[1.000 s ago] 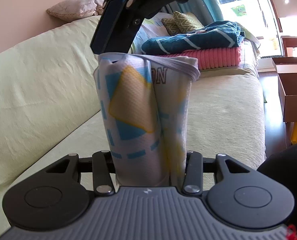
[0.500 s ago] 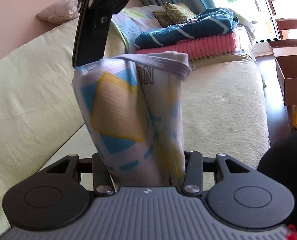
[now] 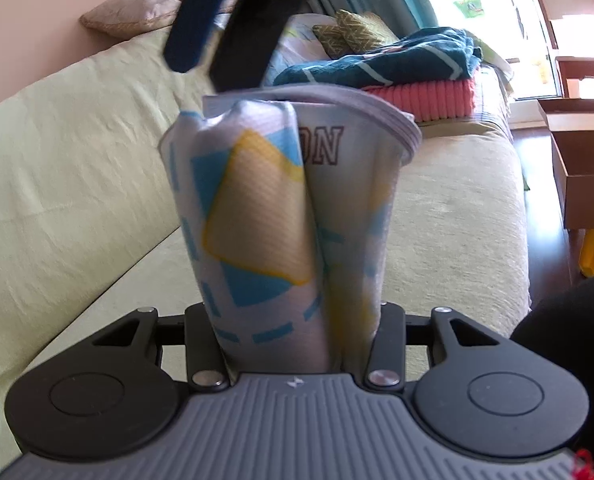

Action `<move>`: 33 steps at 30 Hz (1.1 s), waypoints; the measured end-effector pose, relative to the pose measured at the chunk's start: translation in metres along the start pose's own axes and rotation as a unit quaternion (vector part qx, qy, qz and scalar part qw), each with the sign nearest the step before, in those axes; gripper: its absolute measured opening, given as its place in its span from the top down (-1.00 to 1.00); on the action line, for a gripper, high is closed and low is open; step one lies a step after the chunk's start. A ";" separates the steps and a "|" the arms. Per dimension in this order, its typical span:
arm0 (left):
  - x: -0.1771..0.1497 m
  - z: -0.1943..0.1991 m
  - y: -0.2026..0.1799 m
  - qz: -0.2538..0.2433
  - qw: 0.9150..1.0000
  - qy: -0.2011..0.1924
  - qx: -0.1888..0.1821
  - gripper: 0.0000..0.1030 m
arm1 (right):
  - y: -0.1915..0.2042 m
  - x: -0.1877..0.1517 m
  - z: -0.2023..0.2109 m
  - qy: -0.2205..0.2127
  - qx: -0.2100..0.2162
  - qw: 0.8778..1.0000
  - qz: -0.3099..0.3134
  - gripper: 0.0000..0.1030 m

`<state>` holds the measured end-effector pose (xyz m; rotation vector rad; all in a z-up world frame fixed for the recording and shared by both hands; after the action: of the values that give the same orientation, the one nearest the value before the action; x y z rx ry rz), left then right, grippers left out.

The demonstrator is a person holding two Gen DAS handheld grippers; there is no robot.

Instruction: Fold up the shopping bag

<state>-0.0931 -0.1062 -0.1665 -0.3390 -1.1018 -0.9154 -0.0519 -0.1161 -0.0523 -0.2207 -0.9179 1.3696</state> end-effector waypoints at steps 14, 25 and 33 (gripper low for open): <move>-0.001 0.002 0.007 0.009 1.000 -0.001 -0.002 0.05 | 0.003 -0.021 0.012 -0.037 0.026 0.991 -0.128 1.00; -0.001 0.003 0.007 0.008 1.000 -0.003 -0.004 0.04 | -0.007 -0.036 0.006 -0.034 0.021 0.985 -0.170 0.99; -0.002 0.006 0.005 -0.002 1.000 -0.008 -0.007 0.04 | -0.022 -0.048 0.000 -0.062 0.078 0.968 -0.232 0.90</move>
<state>-0.0928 -0.0982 -0.1650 -0.3573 -1.1120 -0.9248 -0.0323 -0.1641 -0.0591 0.1951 -0.8913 1.0174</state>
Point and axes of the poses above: each gripper's, at about its wrist camera, not at the fingertips, and z roughly against the way its jaws point, y to its left, x to its top, the point moved 8 cm from there along -z, roughly the way its jaws point, and after that the axes turned 15 degrees about z, right-handed, at the moved point
